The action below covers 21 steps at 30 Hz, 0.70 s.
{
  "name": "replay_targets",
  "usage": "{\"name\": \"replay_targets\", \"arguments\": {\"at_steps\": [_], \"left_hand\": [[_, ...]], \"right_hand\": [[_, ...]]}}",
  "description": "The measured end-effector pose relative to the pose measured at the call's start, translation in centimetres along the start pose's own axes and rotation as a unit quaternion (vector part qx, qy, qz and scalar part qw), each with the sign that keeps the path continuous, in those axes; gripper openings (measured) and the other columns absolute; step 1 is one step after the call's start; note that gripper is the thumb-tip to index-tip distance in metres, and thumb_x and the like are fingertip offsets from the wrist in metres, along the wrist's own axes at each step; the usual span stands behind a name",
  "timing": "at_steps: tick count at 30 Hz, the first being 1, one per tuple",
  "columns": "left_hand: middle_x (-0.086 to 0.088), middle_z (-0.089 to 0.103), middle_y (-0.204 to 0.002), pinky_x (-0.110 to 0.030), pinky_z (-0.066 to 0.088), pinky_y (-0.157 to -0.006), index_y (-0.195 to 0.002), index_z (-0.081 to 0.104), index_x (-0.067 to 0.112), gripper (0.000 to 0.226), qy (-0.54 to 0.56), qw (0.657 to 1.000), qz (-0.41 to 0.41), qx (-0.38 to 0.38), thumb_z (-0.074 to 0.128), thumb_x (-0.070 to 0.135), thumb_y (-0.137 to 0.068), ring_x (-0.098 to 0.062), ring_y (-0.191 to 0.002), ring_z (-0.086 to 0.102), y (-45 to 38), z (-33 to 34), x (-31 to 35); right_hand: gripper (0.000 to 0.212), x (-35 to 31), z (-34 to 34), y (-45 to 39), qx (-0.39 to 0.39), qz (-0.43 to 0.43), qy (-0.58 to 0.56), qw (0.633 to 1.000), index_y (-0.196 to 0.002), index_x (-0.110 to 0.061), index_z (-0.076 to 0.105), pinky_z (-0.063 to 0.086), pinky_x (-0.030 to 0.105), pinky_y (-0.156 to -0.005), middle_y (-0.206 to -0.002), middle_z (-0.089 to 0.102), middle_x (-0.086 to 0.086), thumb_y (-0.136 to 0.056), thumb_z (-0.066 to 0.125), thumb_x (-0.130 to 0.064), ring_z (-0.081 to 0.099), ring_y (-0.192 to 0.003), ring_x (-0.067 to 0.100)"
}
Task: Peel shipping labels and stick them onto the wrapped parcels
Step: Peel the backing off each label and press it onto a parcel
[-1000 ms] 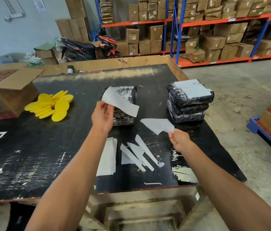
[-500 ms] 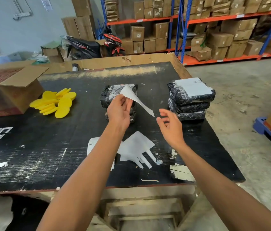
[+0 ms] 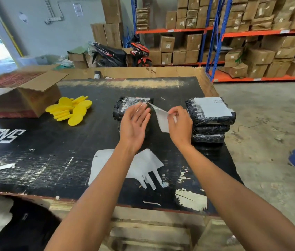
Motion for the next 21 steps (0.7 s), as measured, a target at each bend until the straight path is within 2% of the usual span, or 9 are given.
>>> {"name": "replay_targets", "arguments": {"at_steps": [3, 5, 7, 11, 14, 16, 18, 21], "left_hand": [[-0.009, 0.071, -0.122, -0.031, 0.051, -0.102, -0.126, 0.066, 0.004, 0.031, -0.16, 0.984, 0.064, 0.054, 0.058, 0.018, -0.099, -0.021, -0.114, 0.068, -1.9, -2.2, 2.7], [-0.007, 0.075, -0.11, -0.03, 0.052, -0.095, -0.117, 0.07, 0.004, 0.024, -0.26, 0.958, 0.084, 0.089, 0.061, 0.014, -0.097, -0.02, -0.104, 0.069, -3.6, -3.1, 4.2], [-0.008, 0.075, -0.099, -0.032, 0.054, -0.086, -0.102, 0.073, 0.008, 0.012, -0.32, 0.94, 0.073, 0.093, 0.064, 0.013, -0.095, -0.023, -0.093, 0.068, -5.4, -3.2, 5.2], [-0.01, 0.076, -0.102, -0.04, 0.059, -0.083, -0.091, 0.072, 0.013, 0.008, -0.375, 0.922, 0.061, 0.068, 0.068, 0.006, -0.091, -0.029, -0.097, 0.072, -8.8, -3.5, 7.0], [-0.008, 0.075, -0.093, -0.026, 0.056, -0.06, -0.091, 0.07, 0.01, 0.012, -0.405, 0.908, 0.079, 0.068, 0.067, -0.001, -0.088, -0.02, -0.077, 0.071, -11.1, -4.2, 9.0], [-0.008, 0.075, -0.093, -0.023, 0.053, -0.054, -0.097, 0.07, 0.007, 0.013, -0.422, 0.9, 0.084, 0.069, 0.067, -0.001, -0.088, -0.018, -0.074, 0.07, -12.7, -4.8, 9.8], [-0.009, 0.076, -0.095, -0.031, 0.06, -0.064, -0.097, 0.071, 0.008, 0.013, -0.433, 0.895, 0.079, 0.067, 0.069, 0.0, -0.086, -0.023, -0.082, 0.073, -14.8, -5.5, 10.6], [-0.009, 0.076, -0.097, -0.044, 0.062, -0.081, -0.095, 0.071, 0.01, 0.013, -0.437, 0.895, 0.061, 0.065, 0.071, 0.002, -0.086, -0.027, -0.09, 0.074, -17.2, -6.4, 10.6]], "right_hand": [[0.007, 1.1, 1.8, -0.8, -0.04, 0.158, -0.144, 0.976, -0.101, -0.02, 0.058, 0.044, 0.021, -0.064, -0.091, 0.061, -0.01, -0.097, 0.06, -0.015, 0.058, -0.085, 0.011], [0.011, 0.7, 4.2, -1.3, -0.098, 0.204, -0.205, 0.952, -0.107, -0.018, 0.057, 0.054, 0.029, -0.072, -0.099, 0.065, -0.006, -0.098, 0.06, -0.014, 0.063, -0.092, 0.015], [0.014, 0.1, 6.5, -1.9, -0.145, 0.223, -0.219, 0.939, -0.111, -0.017, 0.057, 0.057, 0.04, -0.085, -0.113, 0.067, 0.001, -0.098, 0.061, -0.013, 0.064, -0.103, 0.02], [0.018, -0.7, 10.0, -3.6, -0.178, 0.241, -0.236, 0.925, -0.117, -0.014, 0.057, 0.057, 0.041, -0.093, -0.12, 0.066, 0.004, -0.099, 0.061, -0.011, 0.064, -0.107, 0.02], [0.024, -0.7, 12.6, -4.7, -0.173, 0.252, -0.239, 0.922, -0.121, -0.008, 0.057, 0.058, 0.038, -0.089, -0.12, 0.067, 0.005, -0.097, 0.062, -0.007, 0.065, -0.105, 0.02], [0.028, -0.6, 13.9, -5.3, -0.174, 0.25, -0.233, 0.923, -0.122, -0.006, 0.057, 0.058, 0.041, -0.091, -0.123, 0.068, 0.009, -0.095, 0.064, -0.003, 0.067, -0.107, 0.023], [0.031, -0.6, 15.3, -6.0, -0.173, 0.25, -0.223, 0.926, -0.123, -0.007, 0.057, 0.058, 0.043, -0.091, -0.122, 0.069, 0.01, -0.093, 0.066, -0.002, 0.068, -0.107, 0.024], [0.035, -0.7, 16.1, -7.1, -0.167, 0.242, -0.194, 0.936, -0.123, -0.007, 0.056, 0.059, 0.037, -0.084, -0.119, 0.069, 0.009, -0.091, 0.068, 0.0, 0.068, -0.104, 0.022]]}}
Point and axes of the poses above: each hand's wrist, its own y-axis away from the middle knuckle, its own z-axis out of the palm, x = y × z, the point moved 8 cm from there along -y, towards the middle knuckle
